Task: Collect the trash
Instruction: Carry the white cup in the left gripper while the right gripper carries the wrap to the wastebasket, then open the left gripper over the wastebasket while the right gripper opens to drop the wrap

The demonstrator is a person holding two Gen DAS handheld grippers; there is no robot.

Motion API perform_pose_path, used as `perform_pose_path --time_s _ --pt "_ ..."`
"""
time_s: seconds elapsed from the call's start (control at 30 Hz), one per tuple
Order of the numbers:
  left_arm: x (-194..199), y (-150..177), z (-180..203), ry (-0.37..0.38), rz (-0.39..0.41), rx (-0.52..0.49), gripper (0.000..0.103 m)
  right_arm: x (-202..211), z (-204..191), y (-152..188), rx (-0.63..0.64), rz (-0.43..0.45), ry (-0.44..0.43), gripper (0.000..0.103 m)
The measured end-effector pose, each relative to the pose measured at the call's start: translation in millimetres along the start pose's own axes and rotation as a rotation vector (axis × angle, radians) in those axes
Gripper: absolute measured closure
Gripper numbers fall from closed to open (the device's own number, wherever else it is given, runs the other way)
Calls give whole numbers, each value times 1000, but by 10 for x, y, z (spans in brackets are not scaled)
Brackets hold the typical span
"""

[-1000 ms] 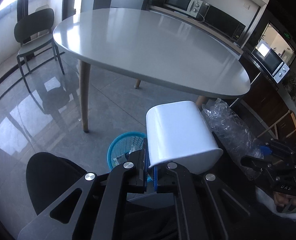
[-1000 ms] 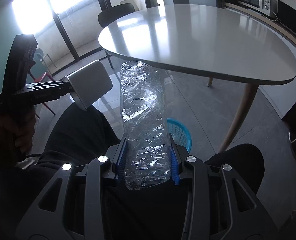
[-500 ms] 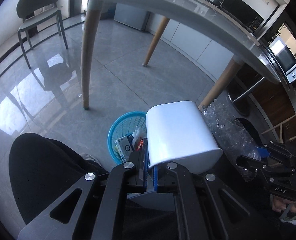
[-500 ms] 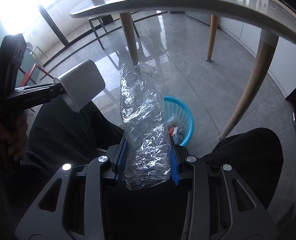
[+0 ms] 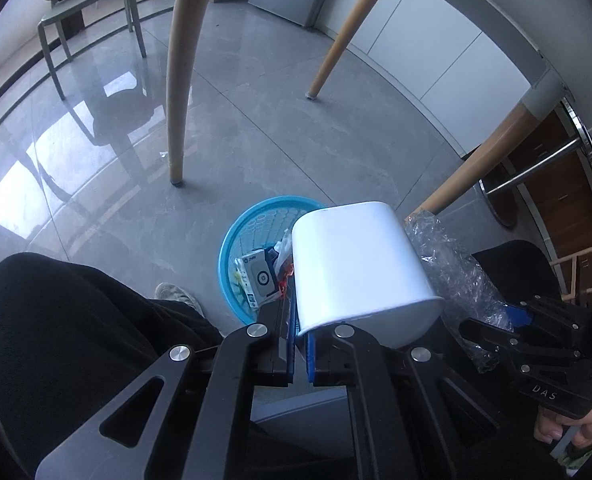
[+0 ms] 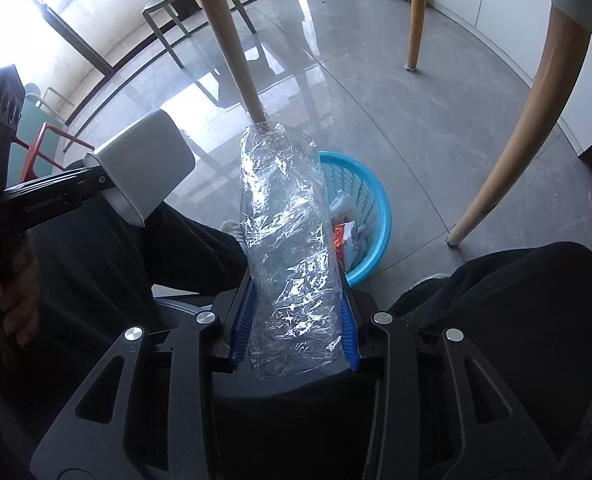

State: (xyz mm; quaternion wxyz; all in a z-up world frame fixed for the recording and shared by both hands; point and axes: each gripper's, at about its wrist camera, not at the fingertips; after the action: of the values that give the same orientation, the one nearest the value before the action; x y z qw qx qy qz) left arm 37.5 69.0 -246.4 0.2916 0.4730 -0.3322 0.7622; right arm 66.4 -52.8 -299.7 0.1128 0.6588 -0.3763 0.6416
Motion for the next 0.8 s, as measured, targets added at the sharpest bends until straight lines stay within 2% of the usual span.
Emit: perform_pose_path --time_s 0.27,0.8 --pt "-337 -119 -66 -28 -76 48 100 -440 166 -98 -67 -86 -1 68" --pt "-957 -405 -47 -117 -150 65 100 -1291 478 -349 -177 -231 15 67"
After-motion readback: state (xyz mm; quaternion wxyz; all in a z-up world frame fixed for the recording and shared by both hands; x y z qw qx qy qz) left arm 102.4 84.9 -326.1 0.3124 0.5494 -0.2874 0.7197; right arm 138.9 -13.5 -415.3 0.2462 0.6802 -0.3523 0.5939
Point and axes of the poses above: each gripper's, at about its wrist camera, not at the fingertips, and x roughly against the way its jaws point, z to its right, y to its underside, and after that the axes turned 15 degrees about x, right-handed
